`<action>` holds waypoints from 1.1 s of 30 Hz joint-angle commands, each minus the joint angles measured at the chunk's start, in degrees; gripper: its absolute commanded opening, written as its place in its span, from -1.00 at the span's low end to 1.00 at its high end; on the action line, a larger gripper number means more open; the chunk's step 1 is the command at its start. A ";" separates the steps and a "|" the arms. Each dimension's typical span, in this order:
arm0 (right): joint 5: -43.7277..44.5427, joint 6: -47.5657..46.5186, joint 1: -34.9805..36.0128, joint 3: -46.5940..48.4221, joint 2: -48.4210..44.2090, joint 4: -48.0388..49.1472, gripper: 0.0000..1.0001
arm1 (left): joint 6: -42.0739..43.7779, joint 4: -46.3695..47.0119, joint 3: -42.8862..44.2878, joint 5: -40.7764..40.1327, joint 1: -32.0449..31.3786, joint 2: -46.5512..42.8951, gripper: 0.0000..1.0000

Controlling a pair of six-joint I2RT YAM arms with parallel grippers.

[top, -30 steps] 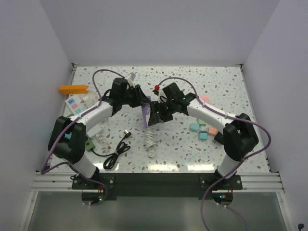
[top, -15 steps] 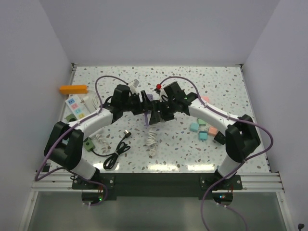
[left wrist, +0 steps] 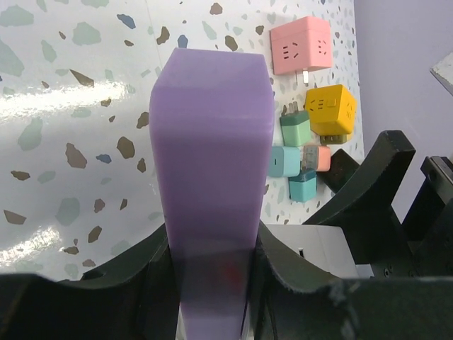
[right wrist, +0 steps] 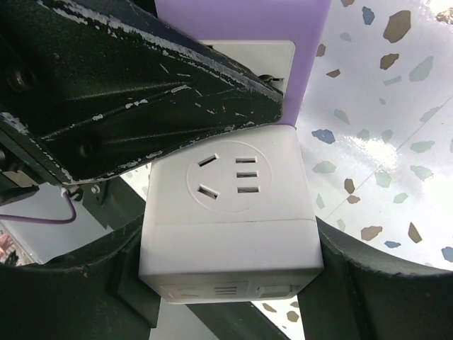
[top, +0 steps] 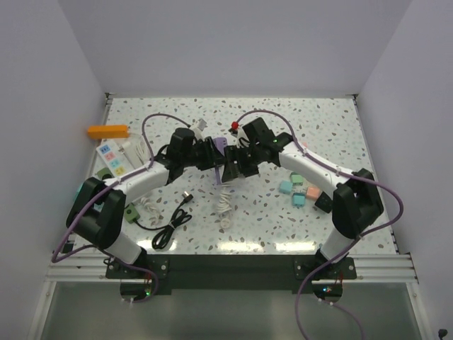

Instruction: Pull the plug off the socket

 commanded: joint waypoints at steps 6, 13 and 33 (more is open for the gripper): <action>1.45 0.99 -3.97 4.40 -8.58 -4.05 -1.00 | 7.62 -5.27 2.07 -7.55 -0.40 4.57 -1.00; -1.10 -3.57 -13.66 3.34 -21.25 -14.31 -1.00 | 11.76 -10.02 2.86 -8.96 0.65 6.15 -1.00; 31.77 3.80 -20.69 6.41 -1.49 -21.11 -1.00 | 21.23 -31.01 26.22 -9.39 14.88 4.73 -1.00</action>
